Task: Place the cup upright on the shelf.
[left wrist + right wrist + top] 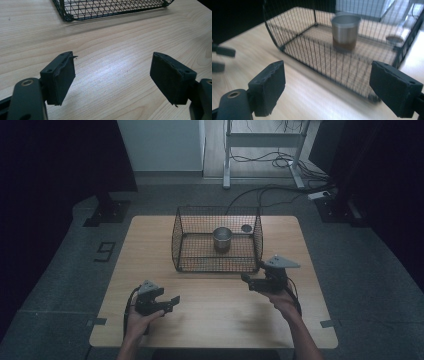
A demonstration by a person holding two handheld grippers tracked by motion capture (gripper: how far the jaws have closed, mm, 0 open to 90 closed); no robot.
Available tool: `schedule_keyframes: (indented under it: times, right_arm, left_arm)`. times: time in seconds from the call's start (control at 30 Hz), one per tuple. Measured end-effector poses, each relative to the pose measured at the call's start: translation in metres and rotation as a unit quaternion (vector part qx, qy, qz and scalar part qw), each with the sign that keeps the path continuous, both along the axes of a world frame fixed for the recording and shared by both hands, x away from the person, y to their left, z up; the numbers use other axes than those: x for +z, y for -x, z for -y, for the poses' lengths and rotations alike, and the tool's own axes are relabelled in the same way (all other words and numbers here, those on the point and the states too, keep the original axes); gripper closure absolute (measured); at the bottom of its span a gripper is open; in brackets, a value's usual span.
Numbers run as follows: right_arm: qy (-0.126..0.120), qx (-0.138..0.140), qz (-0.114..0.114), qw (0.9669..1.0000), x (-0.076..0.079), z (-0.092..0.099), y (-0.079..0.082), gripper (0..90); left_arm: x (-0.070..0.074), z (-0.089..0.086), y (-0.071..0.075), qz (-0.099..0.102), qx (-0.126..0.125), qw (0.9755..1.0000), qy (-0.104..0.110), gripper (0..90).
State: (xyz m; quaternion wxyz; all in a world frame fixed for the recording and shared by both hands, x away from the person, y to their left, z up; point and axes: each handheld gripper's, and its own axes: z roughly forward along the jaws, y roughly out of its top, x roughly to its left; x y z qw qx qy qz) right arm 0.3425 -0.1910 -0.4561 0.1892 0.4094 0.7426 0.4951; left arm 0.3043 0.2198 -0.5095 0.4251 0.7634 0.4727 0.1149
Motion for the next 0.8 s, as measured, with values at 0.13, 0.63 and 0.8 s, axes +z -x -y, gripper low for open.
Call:
schedule_keyframes:
  times: [0.13, 0.63, 0.8]
  right_arm:
    - [-0.005, -0.011, -0.009, 0.9999, -0.02, 0.013, 0.012, 13.4]
    - [0.007, -0.039, -0.039, 0.9985, -0.059, 0.035, 0.022, 13.3]
    - [0.021, -0.043, -0.047, 0.9977, -0.066, 0.035, 0.02, 12.9]
  left_arm:
    - [-0.001, 0.001, 0.0, -0.002, -0.001, 1.0, -0.002, 20.4]
    - [0.0, 0.001, 0.0, 0.001, 0.001, 1.0, -0.003, 20.3]
    - [0.0, 0.002, 0.0, 0.0, 0.001, 1.0, -0.002, 20.1]
